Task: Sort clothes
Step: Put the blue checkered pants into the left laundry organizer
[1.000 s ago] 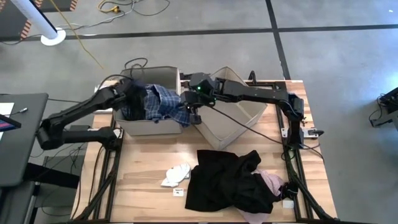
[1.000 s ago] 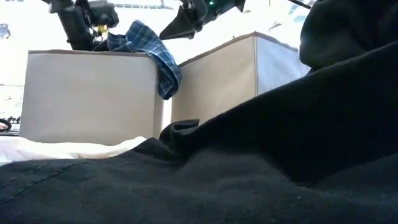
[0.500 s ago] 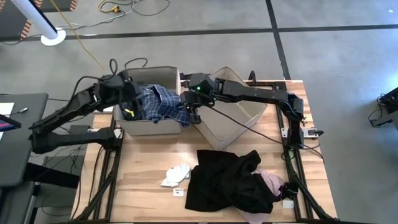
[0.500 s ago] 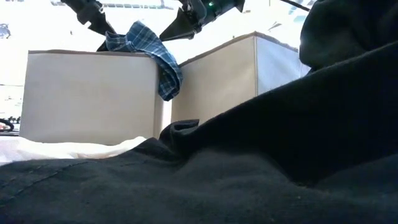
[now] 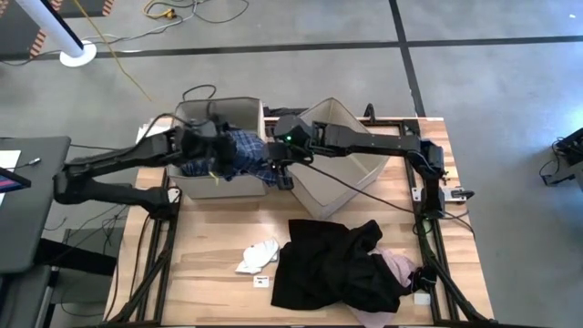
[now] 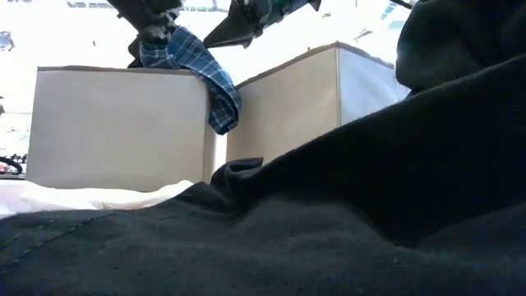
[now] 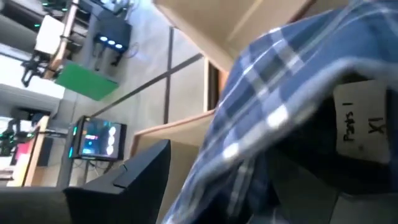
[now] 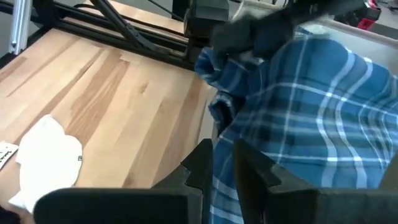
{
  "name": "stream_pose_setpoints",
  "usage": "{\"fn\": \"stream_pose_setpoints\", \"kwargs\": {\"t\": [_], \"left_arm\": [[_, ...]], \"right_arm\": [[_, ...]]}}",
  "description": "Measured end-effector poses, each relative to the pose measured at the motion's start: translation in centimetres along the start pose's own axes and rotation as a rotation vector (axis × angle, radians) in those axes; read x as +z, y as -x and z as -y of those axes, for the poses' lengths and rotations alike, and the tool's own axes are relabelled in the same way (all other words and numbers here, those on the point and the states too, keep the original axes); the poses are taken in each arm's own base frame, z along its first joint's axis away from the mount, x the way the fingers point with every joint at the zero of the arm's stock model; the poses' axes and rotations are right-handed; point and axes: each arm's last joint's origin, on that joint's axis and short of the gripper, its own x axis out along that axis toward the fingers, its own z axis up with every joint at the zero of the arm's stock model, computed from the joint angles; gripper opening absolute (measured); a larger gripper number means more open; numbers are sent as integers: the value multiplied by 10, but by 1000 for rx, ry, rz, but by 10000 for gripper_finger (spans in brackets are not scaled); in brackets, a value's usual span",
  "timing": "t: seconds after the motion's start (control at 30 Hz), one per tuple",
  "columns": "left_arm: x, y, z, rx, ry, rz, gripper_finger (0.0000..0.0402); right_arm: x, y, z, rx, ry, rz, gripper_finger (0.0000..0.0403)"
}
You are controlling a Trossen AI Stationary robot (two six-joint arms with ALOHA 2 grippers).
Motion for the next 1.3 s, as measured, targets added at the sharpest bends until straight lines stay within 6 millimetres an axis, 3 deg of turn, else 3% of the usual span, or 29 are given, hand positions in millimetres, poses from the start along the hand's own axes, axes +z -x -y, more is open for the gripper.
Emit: {"fn": "stream_pose_setpoints", "kwargs": {"t": [0.1, 0.17, 0.23, 0.33, 0.4, 0.63, 0.9, 1.1, 1.3], "left_arm": [[5, -13, 6, -26, -29, -10, 242], [7, -19, 10, -40, -66, -28, 209], [8, -23, 13, -34, -103, -59, 154], [7, -22, 13, -12, -148, -87, 42], [7, -18, 10, 5, -150, -79, 15], [0, 10, -13, 132, -119, -154, 1], [-33, 28, -31, 107, -40, -452, 1], [-57, 15, -29, -34, 34, -628, 1], [-71, -18, -23, -253, 150, -707, 0]], "right_arm": [[0, 0, 0, 0, -1, -1, 78], [0, 0, 0, 1, -3, -1, 78], [0, 0, 0, 1, -3, -1, 78], [-1, 0, 0, 4, -6, -12, 78], [-2, 0, -1, 9, -9, -23, 78], [-2, 0, -3, 15, -11, -27, 78], [-3, -2, -12, 44, -12, -63, 78], [-4, -4, -27, 91, -10, -116, 78], [-7, -5, -47, 156, -6, -200, 78]]}}
